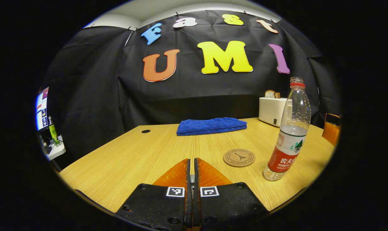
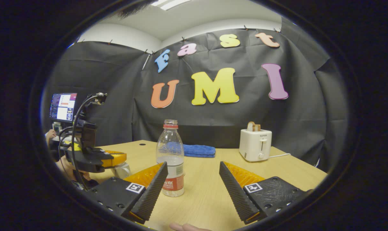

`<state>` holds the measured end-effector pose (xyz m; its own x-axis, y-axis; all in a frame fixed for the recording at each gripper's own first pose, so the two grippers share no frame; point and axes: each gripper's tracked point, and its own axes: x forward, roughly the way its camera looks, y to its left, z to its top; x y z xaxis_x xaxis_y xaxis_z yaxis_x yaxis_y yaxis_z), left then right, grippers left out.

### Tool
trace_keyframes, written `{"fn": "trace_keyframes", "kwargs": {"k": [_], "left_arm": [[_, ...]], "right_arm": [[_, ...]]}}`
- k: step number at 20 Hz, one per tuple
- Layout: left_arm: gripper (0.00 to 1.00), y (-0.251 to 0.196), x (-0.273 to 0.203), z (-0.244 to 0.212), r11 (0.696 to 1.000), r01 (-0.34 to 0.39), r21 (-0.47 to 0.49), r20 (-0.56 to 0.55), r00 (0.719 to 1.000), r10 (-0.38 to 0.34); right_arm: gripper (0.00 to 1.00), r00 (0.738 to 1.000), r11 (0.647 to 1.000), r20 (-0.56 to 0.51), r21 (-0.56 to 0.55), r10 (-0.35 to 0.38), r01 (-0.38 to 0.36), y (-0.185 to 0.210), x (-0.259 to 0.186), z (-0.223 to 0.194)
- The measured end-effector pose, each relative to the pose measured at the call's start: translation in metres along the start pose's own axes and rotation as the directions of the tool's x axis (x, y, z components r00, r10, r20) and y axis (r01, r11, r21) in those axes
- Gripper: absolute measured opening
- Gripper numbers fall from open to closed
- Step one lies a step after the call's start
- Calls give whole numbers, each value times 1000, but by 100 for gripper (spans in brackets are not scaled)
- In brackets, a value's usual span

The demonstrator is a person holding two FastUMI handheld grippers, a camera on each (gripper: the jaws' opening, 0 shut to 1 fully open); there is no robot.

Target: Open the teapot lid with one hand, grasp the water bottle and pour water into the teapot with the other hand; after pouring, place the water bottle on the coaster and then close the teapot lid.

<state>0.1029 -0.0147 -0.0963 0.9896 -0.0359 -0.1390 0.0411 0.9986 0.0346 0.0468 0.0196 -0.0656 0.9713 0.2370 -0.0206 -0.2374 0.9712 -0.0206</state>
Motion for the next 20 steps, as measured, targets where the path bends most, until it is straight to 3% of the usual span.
{"fn": "trace_keyframes", "kwargs": {"k": [4,10,15,17,20], "left_arm": [[4,-2,-13,30,999,29,-35,44,999,-27],[4,8,-43,62,999,36,-16,86,996,-34],[3,32,-75,88,1000,6,-16,126,992,-4],[4,40,-84,92,1000,4,-30,128,992,-1],[3,48,-93,87,999,12,-47,109,994,-7]], "right_arm": [[96,999,1000,-33,-3,25,-25,16,4,-12],[97,995,999,-96,34,31,-28,33,32,-29],[96,989,997,-136,67,54,-45,49,57,-38],[92,985,998,-169,61,37,-27,51,68,-44],[95,983,997,-185,72,15,-1,53,82,-44]]}}
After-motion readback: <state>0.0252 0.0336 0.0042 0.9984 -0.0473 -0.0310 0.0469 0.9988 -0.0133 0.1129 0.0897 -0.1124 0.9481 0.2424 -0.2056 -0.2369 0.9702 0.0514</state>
